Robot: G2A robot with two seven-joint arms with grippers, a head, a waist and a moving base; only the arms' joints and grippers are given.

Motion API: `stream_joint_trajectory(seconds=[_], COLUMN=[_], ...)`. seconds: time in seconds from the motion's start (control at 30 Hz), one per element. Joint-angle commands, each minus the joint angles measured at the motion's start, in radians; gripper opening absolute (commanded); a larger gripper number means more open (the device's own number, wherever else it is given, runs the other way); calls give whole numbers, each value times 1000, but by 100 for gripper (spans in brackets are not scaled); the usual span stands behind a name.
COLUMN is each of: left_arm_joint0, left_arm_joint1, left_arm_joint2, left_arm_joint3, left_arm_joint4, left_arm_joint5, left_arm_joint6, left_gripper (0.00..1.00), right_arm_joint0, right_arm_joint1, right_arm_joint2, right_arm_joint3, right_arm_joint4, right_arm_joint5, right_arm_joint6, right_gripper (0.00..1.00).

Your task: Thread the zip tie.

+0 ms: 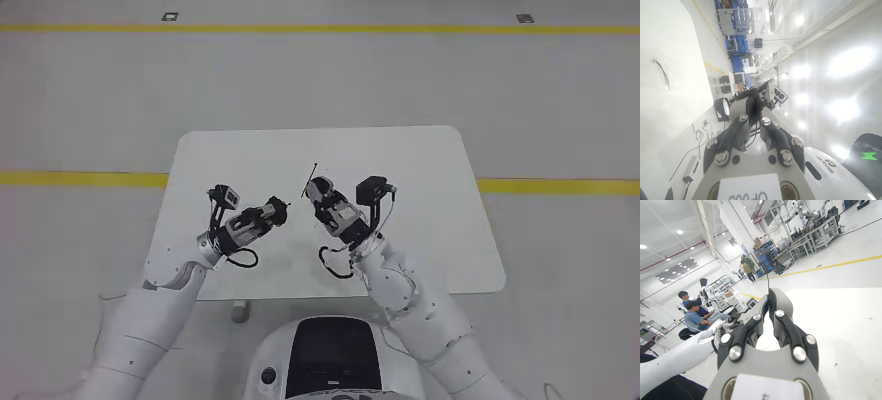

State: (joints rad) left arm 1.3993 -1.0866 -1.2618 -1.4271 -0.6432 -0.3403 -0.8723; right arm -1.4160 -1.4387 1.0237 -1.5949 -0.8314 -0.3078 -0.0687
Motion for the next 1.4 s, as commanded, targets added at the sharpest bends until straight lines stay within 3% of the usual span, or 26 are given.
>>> stream_joint_trajectory(seconds=[0.0, 0.33, 0.87, 1.37], left_arm_joint0=[-3, -8, -8, -8], left_arm_joint1=[-1, -2, -2, -2], left_arm_joint2=[5, 6, 6, 6], left_arm_joint3=[4, 1, 1, 1], left_arm_joint4=[1, 15, 15, 15], left_arm_joint5=[0, 0, 0, 0], left_arm_joint6=[4, 15, 15, 15], left_gripper=[0, 0, 0, 0], right_arm_joint0=[-3, 2, 58, 57], right_arm_joint1=[0, 1, -6, -5], right_arm_joint2=[-6, -14, -50, -54], right_arm_joint3=[1, -3, 51, 46], right_arm_joint4=[-10, -28, -76, -76], right_arm_joint5=[-2, 3, 10, 5], right_arm_joint6=[0, 7, -4, -8], right_gripper=[0, 0, 0, 0])
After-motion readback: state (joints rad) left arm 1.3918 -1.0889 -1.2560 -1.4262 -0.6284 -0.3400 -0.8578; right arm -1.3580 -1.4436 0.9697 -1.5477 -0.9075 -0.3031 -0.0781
